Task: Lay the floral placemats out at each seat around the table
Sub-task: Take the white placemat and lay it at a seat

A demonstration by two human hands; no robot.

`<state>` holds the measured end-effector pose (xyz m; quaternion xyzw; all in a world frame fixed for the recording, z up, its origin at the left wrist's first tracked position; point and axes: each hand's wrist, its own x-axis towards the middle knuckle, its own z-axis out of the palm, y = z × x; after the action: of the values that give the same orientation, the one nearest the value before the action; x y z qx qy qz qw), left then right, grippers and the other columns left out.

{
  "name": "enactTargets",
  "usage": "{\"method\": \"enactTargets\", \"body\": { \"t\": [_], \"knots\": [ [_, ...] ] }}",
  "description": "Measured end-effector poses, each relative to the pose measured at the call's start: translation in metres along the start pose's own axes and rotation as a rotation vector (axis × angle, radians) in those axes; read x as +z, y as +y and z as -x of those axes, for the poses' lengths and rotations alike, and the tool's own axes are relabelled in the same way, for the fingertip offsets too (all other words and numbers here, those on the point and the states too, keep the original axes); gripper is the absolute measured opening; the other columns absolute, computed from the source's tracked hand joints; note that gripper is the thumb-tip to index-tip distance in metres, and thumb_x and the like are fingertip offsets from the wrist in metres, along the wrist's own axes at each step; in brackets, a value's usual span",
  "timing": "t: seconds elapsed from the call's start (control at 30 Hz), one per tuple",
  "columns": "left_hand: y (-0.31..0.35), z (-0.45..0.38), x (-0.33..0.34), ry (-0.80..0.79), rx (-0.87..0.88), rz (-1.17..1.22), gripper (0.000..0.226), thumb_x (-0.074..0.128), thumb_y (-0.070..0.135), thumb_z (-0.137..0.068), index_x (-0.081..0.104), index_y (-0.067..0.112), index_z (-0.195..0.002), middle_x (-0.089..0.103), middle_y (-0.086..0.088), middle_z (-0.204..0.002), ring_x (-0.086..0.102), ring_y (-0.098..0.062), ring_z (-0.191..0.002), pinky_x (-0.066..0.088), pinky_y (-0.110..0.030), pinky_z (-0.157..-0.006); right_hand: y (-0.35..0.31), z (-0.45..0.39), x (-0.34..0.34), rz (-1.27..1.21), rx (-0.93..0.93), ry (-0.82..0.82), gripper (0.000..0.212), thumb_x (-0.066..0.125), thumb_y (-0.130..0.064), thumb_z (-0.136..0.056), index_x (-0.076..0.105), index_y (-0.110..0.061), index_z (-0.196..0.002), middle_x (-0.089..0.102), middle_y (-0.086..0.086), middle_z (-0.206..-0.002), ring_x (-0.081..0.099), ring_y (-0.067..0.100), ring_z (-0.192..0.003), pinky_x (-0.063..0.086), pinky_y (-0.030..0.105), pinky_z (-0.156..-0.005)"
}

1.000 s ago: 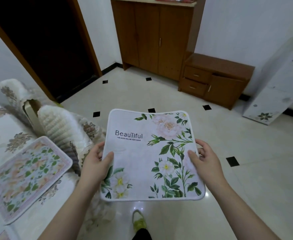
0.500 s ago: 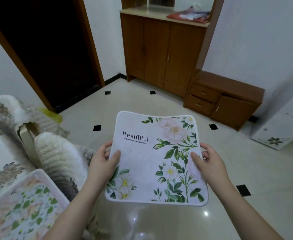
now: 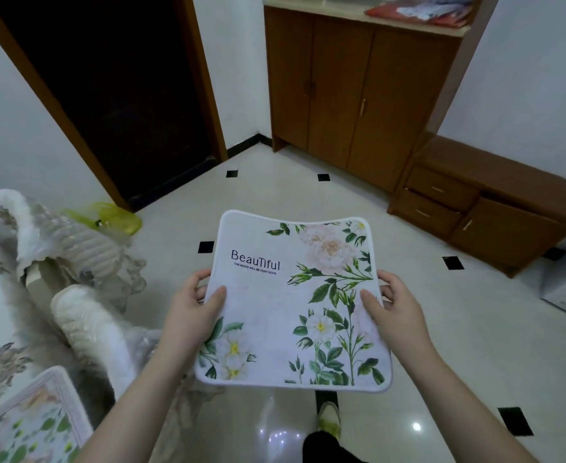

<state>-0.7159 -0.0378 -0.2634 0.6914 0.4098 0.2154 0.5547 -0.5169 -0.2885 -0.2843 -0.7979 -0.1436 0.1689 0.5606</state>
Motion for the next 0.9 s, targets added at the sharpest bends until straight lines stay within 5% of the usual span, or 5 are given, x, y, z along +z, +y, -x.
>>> {"method": "enactTargets", "body": {
  "t": [0.1, 0.27, 0.47, 0.57, 0.9],
  "knots": [
    [0.015, -0.028, 0.017, 0.046, -0.042, -0.017, 0.03, 0.062, 0.01, -0.093, 0.059, 0.023, -0.121, 0.078, 0.003, -0.09, 0.075, -0.021, -0.077, 0.061, -0.046, -0.073, -0.006, -0.049, 0.003, 0.0, -0.017, -0.039, 0.032, 0.066, -0.02, -0.092, 0.055, -0.033, -0.119, 0.068, -0.019, -0.101, 0.067, -0.008, -0.076, 0.049, 0.008, -0.055],
    [0.037, -0.066, 0.042, 0.132, -0.081, -0.035, 0.031, 0.061, 0.01, -0.093, 0.057, 0.021, -0.121, 0.077, 0.004, -0.094, 0.075, -0.017, -0.077, 0.061, -0.043, -0.071, -0.017, -0.122, 0.01, 0.003, -0.034, -0.137, 0.034, 0.066, -0.021, -0.093, 0.053, -0.033, -0.122, 0.067, -0.018, -0.103, 0.066, -0.009, -0.078, 0.05, 0.008, -0.058],
    [0.046, -0.104, 0.049, 0.221, -0.123, -0.052, 0.031, 0.061, 0.009, -0.093, 0.056, 0.02, -0.122, 0.075, 0.005, -0.098, 0.074, -0.02, -0.084, 0.059, -0.049, -0.081, -0.034, -0.188, 0.035, 0.039, -0.069, -0.221, 0.031, 0.065, -0.025, -0.093, 0.052, -0.049, -0.108, 0.067, -0.025, -0.099, 0.068, -0.005, -0.082, 0.057, 0.022, -0.069],
    [0.043, -0.128, 0.04, 0.255, -0.138, -0.069, 0.031, 0.061, 0.012, -0.093, 0.056, 0.022, -0.121, 0.076, 0.004, -0.098, 0.074, -0.019, -0.084, 0.058, -0.051, -0.082, -0.043, -0.216, 0.057, 0.043, -0.074, -0.263, 0.031, 0.065, -0.025, -0.093, 0.052, -0.044, -0.113, 0.067, -0.023, -0.099, 0.067, -0.007, -0.081, 0.059, 0.022, -0.066],
    [0.01, -0.23, -0.029, 0.384, -0.16, -0.014, 0.031, 0.064, 0.018, -0.092, 0.056, 0.032, -0.118, 0.076, 0.012, -0.094, 0.073, -0.007, -0.078, 0.059, -0.04, -0.074, -0.09, -0.303, 0.182, 0.069, -0.13, -0.389, 0.031, 0.064, -0.021, -0.094, 0.053, -0.034, -0.119, 0.067, -0.019, -0.103, 0.067, -0.007, -0.08, 0.052, 0.009, -0.058]
  ]
}}
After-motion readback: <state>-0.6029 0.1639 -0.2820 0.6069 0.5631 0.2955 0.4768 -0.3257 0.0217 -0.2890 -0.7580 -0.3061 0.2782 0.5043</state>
